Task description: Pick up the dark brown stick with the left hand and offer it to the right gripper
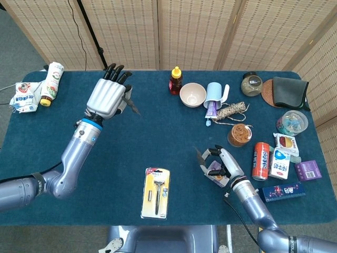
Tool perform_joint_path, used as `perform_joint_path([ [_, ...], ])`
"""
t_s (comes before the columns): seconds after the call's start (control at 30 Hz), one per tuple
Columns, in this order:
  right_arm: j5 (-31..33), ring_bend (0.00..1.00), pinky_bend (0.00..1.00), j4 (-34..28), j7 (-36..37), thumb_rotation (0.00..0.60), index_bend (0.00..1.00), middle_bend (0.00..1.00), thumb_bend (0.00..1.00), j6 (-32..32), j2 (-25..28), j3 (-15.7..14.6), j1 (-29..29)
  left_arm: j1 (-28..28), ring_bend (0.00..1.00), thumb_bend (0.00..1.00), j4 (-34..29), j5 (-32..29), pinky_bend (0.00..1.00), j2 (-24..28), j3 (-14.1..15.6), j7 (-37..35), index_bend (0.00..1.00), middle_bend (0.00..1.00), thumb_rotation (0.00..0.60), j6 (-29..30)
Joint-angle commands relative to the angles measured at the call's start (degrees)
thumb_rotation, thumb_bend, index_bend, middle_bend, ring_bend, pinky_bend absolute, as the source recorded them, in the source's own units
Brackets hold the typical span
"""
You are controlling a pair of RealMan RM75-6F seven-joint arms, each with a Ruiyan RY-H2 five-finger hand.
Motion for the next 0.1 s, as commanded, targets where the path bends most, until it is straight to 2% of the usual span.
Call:
perform_joint_path([
  [0.03, -0.1, 0.29, 0.00, 0.0, 0.0, 0.600, 0.79, 0.50, 0.80, 0.0, 0.0, 0.0, 0.0, 0.3, 0.05, 0.54, 0.1, 0.4, 0.00, 0.0, 0.1, -0.4, 0.75, 0.20, 0.600, -0.2],
  [0.1, -0.3, 0.29, 0.00, -0.1, 0.1, 0.600, 0.79, 0.50, 0.80, 0.0, 0.0, 0.1, 0.0, 0.4, 0.05, 0.54, 0.0, 0.7, 0.00, -0.2, 0.1, -0.5, 0.75, 0.20, 0.600, -0.2],
])
